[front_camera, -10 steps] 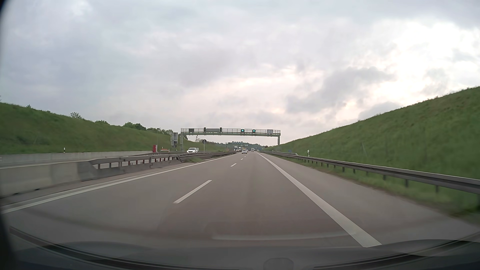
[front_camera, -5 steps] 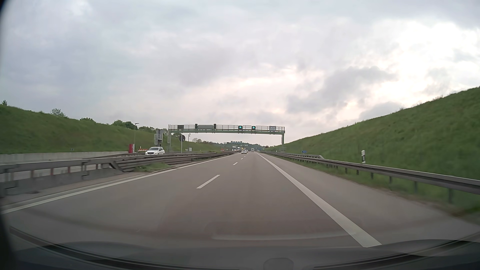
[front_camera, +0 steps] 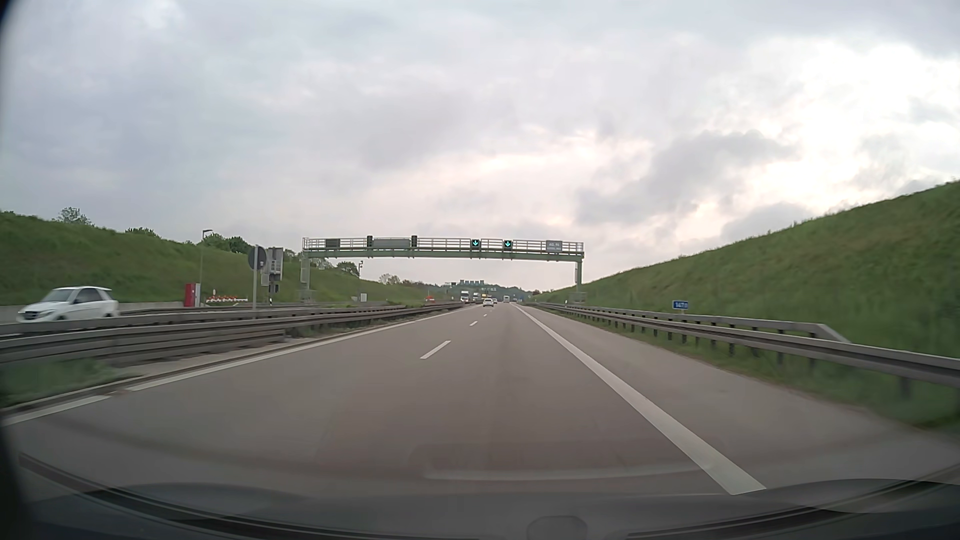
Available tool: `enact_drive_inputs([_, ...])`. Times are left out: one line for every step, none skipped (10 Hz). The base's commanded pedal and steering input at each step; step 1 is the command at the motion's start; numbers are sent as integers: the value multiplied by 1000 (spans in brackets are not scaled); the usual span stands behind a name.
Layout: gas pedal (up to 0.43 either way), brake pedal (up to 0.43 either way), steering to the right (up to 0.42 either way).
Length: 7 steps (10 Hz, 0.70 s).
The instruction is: Follow the waypoints while adhering to traffic rules and regulations
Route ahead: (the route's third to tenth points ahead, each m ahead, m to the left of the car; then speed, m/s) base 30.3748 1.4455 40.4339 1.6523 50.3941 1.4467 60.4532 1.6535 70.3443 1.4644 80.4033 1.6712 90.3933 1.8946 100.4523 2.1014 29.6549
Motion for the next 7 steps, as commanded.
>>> enact_drive_inputs([209, 0, -1])
enact_drive_inputs([209, 0, -1])
enact_drive_inputs([209, 0, -1])
enact_drive_inputs([209, 0, -1])
enact_drive_inputs([209, 0, -1])
enact_drive_inputs([209, 0, -1])
enact_drive_inputs([209, 0, -1])
